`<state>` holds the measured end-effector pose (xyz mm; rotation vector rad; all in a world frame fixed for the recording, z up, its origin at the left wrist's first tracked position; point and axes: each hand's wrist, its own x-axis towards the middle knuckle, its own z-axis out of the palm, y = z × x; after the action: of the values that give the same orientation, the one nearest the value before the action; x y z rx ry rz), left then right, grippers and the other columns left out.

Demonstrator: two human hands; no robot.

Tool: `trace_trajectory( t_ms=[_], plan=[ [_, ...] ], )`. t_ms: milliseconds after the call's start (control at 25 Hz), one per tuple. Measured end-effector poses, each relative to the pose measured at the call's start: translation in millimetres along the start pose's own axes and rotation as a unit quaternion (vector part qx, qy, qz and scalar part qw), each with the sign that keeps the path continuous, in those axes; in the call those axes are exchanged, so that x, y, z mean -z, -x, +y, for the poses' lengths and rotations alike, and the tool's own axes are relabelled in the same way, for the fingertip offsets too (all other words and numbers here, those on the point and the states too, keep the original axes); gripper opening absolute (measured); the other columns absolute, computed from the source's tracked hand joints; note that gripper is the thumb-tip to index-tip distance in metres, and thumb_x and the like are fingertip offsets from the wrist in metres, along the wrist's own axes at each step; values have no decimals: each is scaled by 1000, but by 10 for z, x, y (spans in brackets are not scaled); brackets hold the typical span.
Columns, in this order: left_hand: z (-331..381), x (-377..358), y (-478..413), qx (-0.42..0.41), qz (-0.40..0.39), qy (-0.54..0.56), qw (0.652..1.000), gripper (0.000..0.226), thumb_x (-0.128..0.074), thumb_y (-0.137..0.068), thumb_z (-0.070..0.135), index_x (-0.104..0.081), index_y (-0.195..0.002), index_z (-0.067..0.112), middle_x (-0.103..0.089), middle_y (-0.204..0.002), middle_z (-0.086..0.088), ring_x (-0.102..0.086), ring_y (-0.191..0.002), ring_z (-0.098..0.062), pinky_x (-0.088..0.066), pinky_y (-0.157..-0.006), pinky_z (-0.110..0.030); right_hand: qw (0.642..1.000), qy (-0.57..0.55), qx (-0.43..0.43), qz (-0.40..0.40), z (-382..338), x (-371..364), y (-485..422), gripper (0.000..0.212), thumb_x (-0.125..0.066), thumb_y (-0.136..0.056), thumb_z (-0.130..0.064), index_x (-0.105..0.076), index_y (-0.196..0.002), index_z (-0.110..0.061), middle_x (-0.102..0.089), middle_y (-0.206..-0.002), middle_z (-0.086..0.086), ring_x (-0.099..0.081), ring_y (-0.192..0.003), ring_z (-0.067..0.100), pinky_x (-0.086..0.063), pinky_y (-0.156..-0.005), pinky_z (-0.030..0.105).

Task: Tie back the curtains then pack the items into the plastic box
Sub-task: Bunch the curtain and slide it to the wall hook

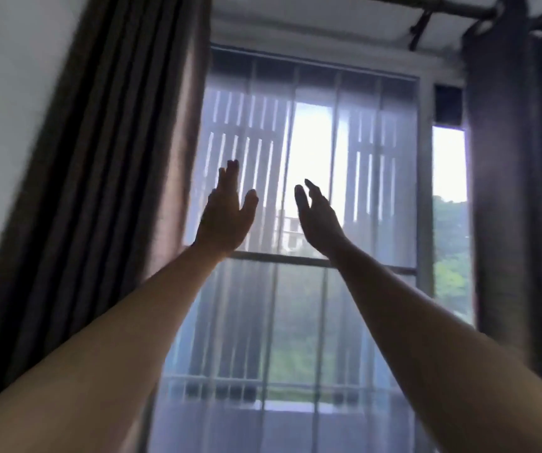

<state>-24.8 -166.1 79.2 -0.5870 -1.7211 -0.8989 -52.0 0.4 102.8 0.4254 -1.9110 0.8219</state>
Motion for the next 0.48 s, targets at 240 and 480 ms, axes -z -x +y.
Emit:
trace_trajectory(
  t_ms=[240, 480],
  plan=[
    [944, -1640, 480, 2, -63, 44, 997, 60, -33, -101, 34, -7, -152, 15, -8, -160, -6, -13, -147, -24, -15, -116, -35, 986, 154, -59, -38, 1443, 1240, 969, 60, -30, -96, -54, -25, -147, -23, -30, -153, 6, -28, -139, 26, -22, -113, 40],
    [1528, -2793, 786, 11, -129, 94, 987, 61, -39, -100, 26, -10, -151, 8, -11, -158, -14, -17, -145, -31, -23, -115, -43, 943, 313, -115, -2, 2354, 1999, 1532, 63, -28, -95, -55, -18, -148, -23, -19, -157, 8, -22, -142, 29, -17, -115, 41]
  ],
)
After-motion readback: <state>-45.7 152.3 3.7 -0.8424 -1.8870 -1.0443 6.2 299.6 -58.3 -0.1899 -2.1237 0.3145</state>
